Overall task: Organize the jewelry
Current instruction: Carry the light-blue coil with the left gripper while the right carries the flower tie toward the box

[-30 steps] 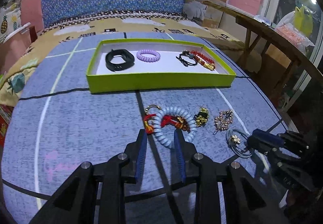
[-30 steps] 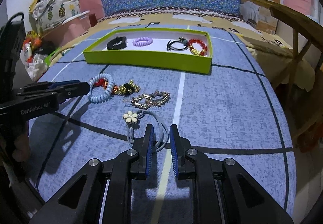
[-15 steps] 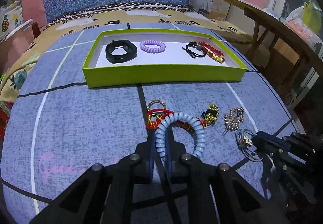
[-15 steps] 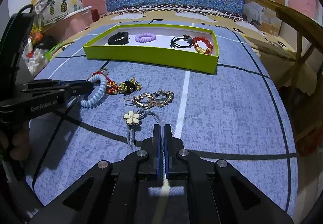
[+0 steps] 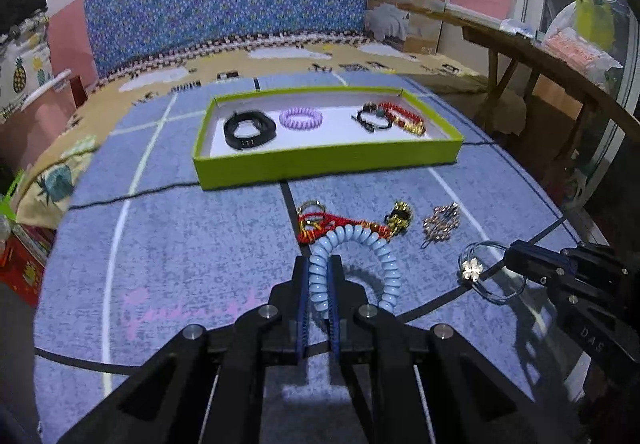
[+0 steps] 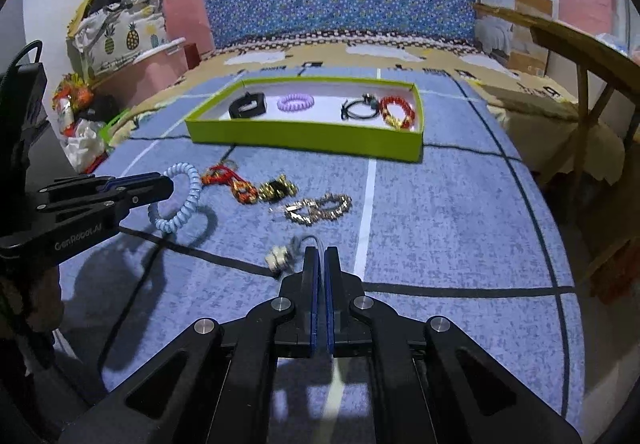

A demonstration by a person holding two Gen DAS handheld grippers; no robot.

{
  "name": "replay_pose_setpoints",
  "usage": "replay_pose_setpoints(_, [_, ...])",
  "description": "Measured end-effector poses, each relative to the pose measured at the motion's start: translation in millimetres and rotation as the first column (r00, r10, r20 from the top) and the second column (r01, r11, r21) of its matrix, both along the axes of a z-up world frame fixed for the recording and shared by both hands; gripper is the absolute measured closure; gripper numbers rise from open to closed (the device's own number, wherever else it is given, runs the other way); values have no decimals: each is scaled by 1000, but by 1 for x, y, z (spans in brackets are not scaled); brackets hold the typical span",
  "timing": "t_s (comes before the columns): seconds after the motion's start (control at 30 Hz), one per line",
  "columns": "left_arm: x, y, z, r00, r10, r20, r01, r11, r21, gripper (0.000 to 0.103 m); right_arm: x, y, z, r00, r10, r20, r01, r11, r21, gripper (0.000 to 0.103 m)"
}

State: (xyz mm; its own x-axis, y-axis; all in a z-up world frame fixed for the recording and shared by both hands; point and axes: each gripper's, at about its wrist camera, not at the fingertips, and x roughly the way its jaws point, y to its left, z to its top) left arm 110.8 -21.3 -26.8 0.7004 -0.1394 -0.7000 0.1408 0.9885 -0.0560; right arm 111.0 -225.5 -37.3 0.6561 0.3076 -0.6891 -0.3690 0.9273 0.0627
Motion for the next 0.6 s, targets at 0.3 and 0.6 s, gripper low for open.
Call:
replay_pose_setpoints(0.3, [-12,4,25,997,9,70,-9,1000,1,94,-8,6,21,998,8,56,-9,1000,6,101])
replay_pose_setpoints(0.6, [-12,8,35,995,7,98,-6,1000,-9,94,-4,8,40,995,13,101,-15,1000,18,101])
